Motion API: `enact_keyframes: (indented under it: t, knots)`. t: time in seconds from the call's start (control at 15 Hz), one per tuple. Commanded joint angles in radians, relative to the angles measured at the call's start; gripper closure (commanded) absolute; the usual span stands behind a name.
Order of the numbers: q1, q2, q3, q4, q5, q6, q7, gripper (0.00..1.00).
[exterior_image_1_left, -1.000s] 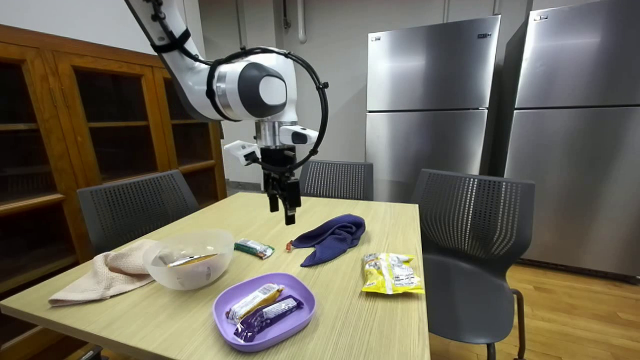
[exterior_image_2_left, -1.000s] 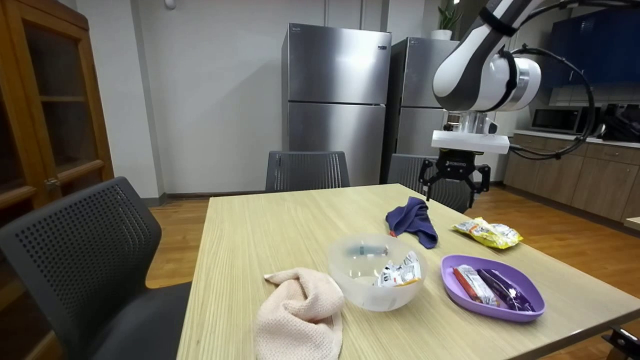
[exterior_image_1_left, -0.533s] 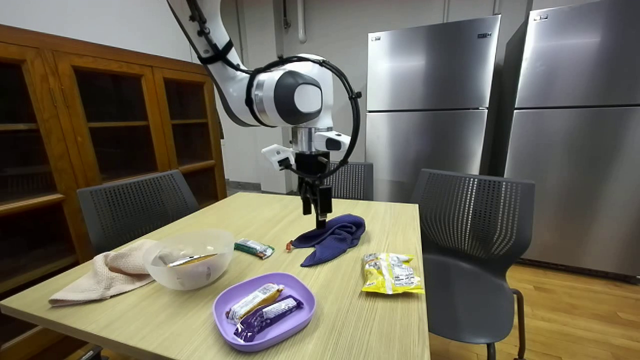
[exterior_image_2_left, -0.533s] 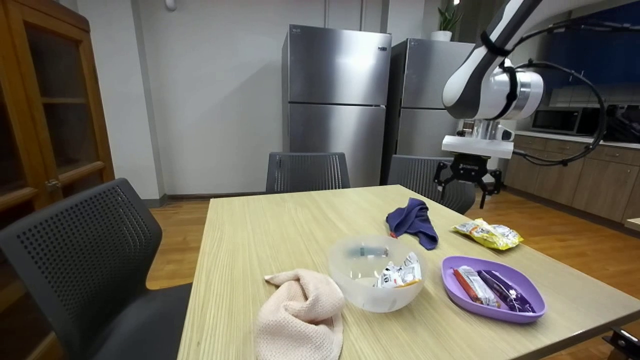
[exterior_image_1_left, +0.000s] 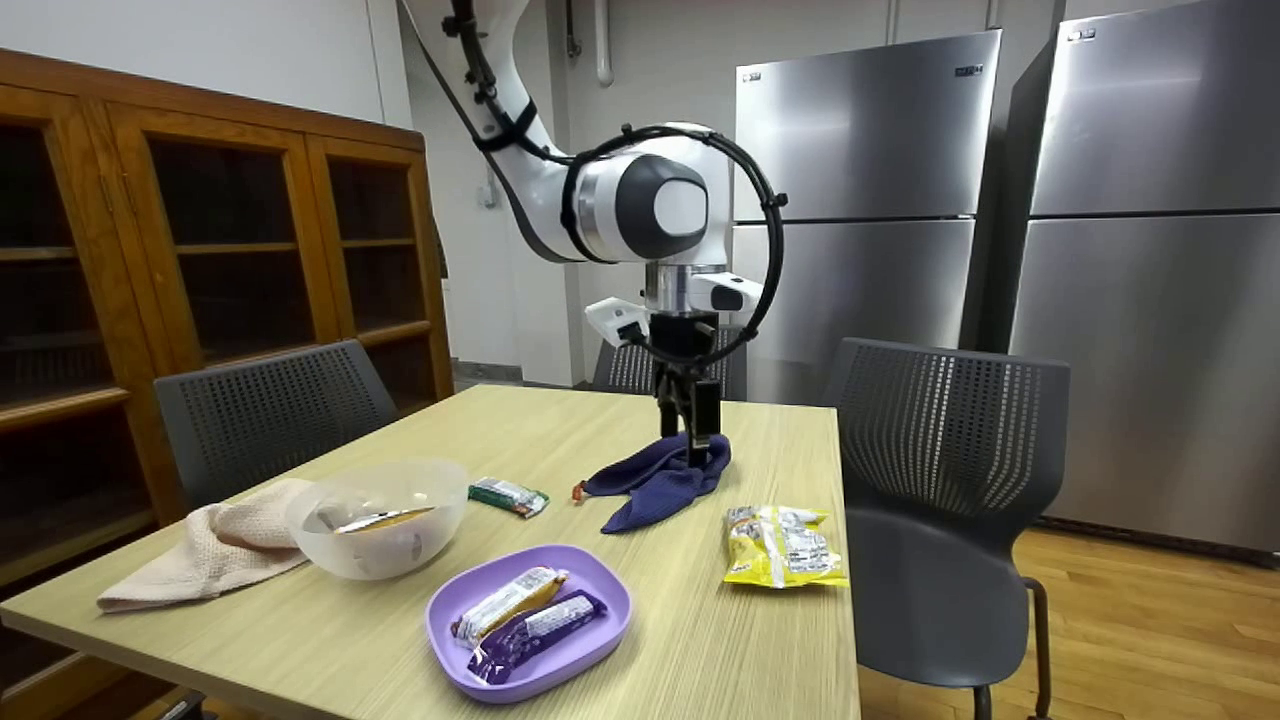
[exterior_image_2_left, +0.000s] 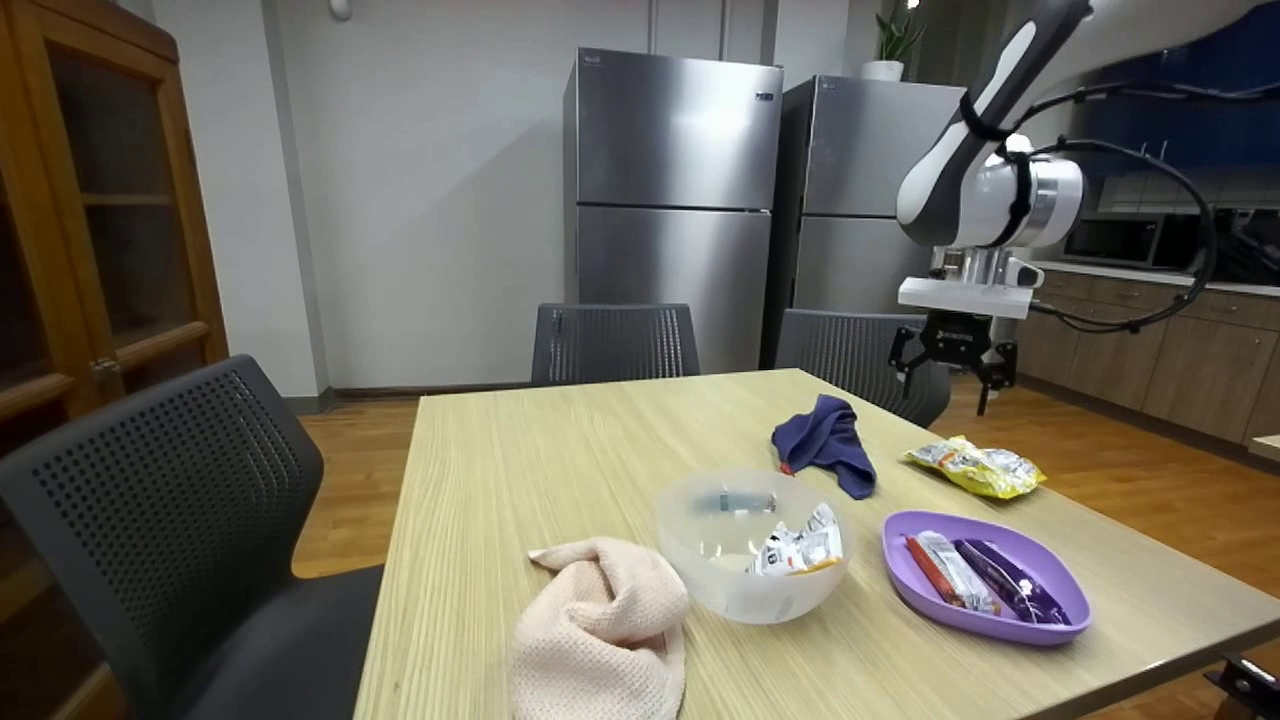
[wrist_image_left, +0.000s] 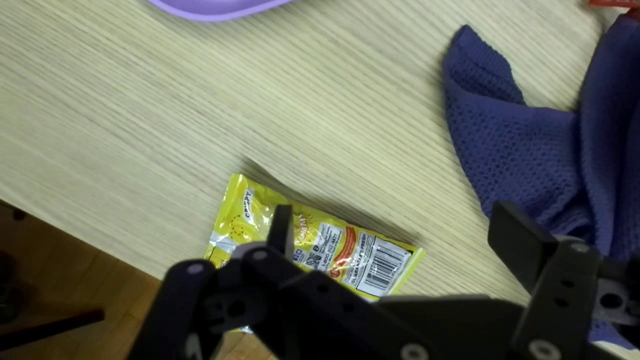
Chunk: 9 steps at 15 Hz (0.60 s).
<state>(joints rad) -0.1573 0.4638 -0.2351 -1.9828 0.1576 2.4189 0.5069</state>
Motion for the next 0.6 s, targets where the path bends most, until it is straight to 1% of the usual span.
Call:
enact_keyframes:
  t: [0.0, 0.53]
  knots:
    - [-0.01, 0.057, -0.025, 0.073, -0.008, -0.045, 0.014, 0.0]
    - [-0.018, 0.132, -0.053, 0.075, 0.013, -0.018, 0.042, 0.0]
